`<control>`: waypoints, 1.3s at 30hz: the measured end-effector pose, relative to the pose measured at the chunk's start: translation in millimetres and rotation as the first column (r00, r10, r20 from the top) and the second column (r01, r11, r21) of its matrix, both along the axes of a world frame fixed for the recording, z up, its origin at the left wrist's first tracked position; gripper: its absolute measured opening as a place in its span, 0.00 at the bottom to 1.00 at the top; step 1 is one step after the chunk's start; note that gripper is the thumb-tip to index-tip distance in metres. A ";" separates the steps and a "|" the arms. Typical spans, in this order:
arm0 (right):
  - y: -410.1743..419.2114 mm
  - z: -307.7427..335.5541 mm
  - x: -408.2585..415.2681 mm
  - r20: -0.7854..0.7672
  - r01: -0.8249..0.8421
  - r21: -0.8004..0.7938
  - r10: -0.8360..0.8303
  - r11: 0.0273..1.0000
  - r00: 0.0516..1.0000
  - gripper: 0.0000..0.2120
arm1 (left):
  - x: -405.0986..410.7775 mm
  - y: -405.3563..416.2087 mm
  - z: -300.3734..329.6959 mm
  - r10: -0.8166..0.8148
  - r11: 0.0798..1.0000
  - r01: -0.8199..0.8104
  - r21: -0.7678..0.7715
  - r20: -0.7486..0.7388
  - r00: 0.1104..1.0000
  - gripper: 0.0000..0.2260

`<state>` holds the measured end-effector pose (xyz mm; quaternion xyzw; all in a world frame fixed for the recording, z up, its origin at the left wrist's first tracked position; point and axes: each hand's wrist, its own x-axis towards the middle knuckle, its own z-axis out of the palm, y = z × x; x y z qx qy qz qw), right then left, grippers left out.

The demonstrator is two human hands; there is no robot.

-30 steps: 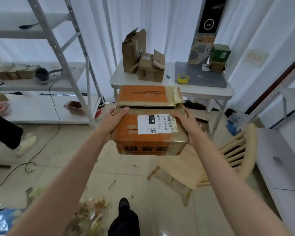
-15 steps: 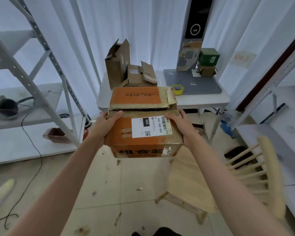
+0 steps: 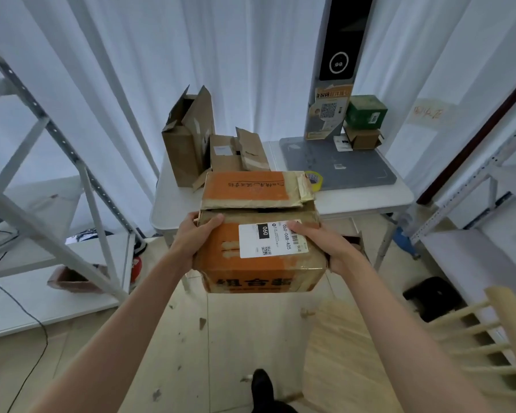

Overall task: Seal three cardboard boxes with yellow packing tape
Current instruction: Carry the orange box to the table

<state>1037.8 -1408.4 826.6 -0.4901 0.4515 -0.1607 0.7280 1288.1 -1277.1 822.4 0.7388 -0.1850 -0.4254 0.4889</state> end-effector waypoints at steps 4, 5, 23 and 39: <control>-45.8 -13.2 19.2 -0.007 0.040 0.055 -0.039 0.998 0.999 0.23 | 25.6 -45.0 -12.1 -0.049 0.998 0.048 0.043 0.035 0.998 0.34; -57.3 -16.4 23.9 -0.008 0.048 0.063 -0.048 0.997 0.999 0.23 | 30.5 -55.7 -14.7 -0.062 0.997 0.060 0.054 0.033 0.998 0.34; -218.4 -57.3 111.2 -0.015 0.206 0.122 -0.206 0.971 0.978 0.25 | 162.0 -246.2 -69.0 0.014 0.995 0.004 0.101 -0.176 0.984 0.20; -339.9 -50.1 187.6 -0.057 0.194 0.108 -0.189 0.975 0.980 0.23 | 244.7 -343.1 -166.4 0.254 0.950 -0.063 0.307 -0.634 0.731 0.28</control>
